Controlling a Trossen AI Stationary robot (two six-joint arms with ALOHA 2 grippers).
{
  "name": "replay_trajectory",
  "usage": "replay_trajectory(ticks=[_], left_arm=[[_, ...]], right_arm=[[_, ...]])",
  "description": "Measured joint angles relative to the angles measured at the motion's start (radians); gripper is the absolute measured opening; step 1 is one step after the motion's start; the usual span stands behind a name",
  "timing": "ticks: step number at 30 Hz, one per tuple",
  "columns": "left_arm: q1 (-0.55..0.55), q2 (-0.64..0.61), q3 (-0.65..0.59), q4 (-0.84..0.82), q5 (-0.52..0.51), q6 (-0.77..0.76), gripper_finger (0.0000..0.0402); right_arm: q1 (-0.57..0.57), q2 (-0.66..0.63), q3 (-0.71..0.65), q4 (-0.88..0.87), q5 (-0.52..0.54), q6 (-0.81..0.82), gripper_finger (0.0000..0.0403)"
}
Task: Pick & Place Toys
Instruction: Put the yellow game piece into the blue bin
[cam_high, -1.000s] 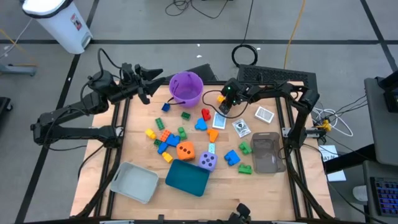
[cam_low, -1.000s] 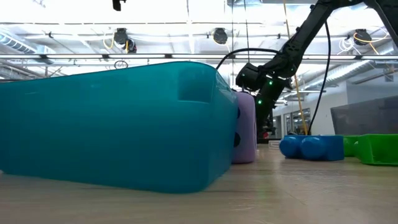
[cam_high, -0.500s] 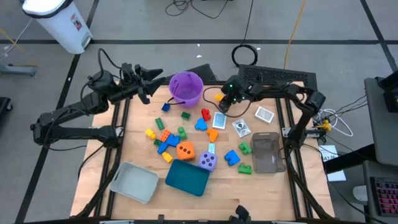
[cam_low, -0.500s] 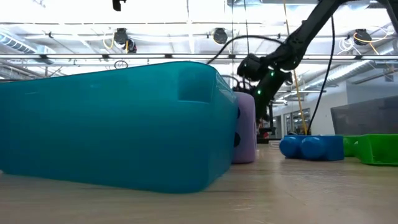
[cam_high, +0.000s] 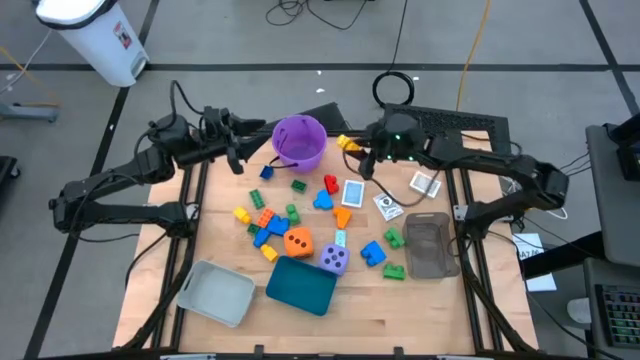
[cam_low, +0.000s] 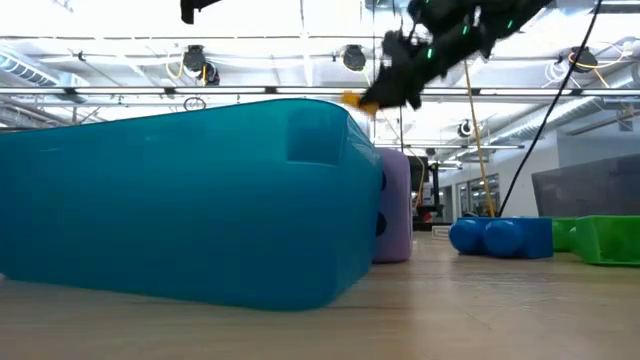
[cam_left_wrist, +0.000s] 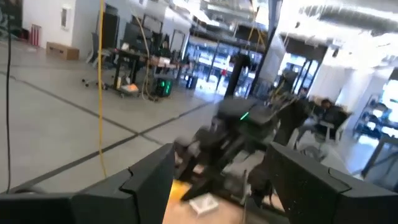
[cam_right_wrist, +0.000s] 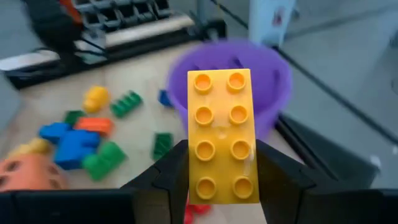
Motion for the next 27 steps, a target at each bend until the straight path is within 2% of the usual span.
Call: replay_trajectory(ticks=[5,11,14,20,27], left_arm=[[-0.057,0.031,-0.001,-0.049,-0.009,0.063,0.0262],[-0.154,0.083,0.000,-0.089,-0.042,0.125,0.0262],[-0.214,0.116,0.037,-0.162,-0.090,0.174,0.0262],[-0.326,0.220,0.234,-0.499,-0.219,0.312,0.0262],[-0.400,0.344,0.404,-0.631,-0.220,0.396,0.0262]], right_arm=[[0.155,-0.038,0.097,-0.022,0.139,-0.065,0.0138],[0.311,0.013,0.233,-0.060,0.260,-0.116,0.0138],[0.360,0.048,0.273,-0.081,0.262,-0.109,0.0138],[0.433,0.121,0.303,-0.083,0.264,-0.079,0.0138],[0.477,0.191,0.318,-0.081,0.261,-0.032,0.0138]])
